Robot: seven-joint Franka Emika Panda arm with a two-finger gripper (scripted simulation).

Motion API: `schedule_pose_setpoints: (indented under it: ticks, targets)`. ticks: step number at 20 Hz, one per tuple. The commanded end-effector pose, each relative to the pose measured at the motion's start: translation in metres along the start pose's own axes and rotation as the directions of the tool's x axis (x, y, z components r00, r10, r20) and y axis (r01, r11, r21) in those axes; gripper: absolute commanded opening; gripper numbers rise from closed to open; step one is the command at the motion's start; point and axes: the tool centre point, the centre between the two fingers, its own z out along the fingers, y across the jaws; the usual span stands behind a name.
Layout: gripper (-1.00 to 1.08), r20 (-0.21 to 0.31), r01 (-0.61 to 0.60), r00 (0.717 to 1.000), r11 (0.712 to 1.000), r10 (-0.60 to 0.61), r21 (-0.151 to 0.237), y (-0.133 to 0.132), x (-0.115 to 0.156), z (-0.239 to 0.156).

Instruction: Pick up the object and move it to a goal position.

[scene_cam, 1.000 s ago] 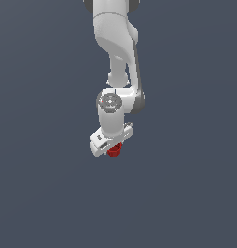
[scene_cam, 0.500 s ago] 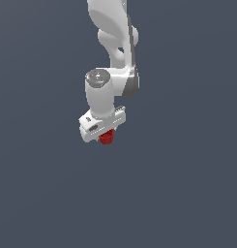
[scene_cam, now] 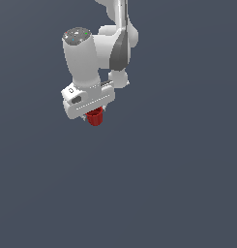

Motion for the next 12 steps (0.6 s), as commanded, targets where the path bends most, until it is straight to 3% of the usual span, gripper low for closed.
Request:
schedule_pose_setpoints:
  ticks: [1,12]
  targets:
    - [-1.00,-0.002,0.000,1.000,1.000,0.000,-0.001,0.003,-0.018,-0.024]
    - [-1.00,-0.003,0.001,1.000,1.000,-0.001,0.001,0.016,-0.089,-0.121]
